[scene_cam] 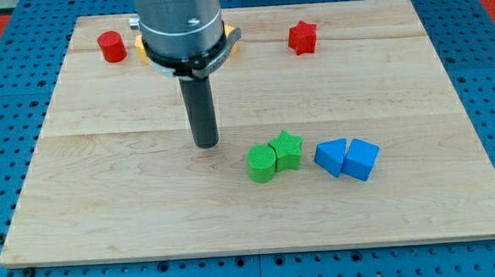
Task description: Move red star above green star
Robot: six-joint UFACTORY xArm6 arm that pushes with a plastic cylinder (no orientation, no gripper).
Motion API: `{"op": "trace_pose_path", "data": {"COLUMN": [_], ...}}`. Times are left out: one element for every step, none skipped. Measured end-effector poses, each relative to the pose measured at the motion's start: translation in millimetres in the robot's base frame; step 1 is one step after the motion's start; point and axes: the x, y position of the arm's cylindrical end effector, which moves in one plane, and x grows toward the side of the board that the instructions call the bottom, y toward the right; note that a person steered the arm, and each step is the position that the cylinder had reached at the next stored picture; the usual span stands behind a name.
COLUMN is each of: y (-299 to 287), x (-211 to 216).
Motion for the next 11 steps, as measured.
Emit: {"op": "trace_pose_path", "data": {"y": [78.3, 202.2, 256.2, 289.2, 352.7, 301.3, 199.6, 132.4, 118.8, 94.1, 123.0], "x": [-59.5, -102.1, -121.6, -144.3, -205.0, -234.2, -216.1, -187.0, -206.3, -166.0, -113.5]}}
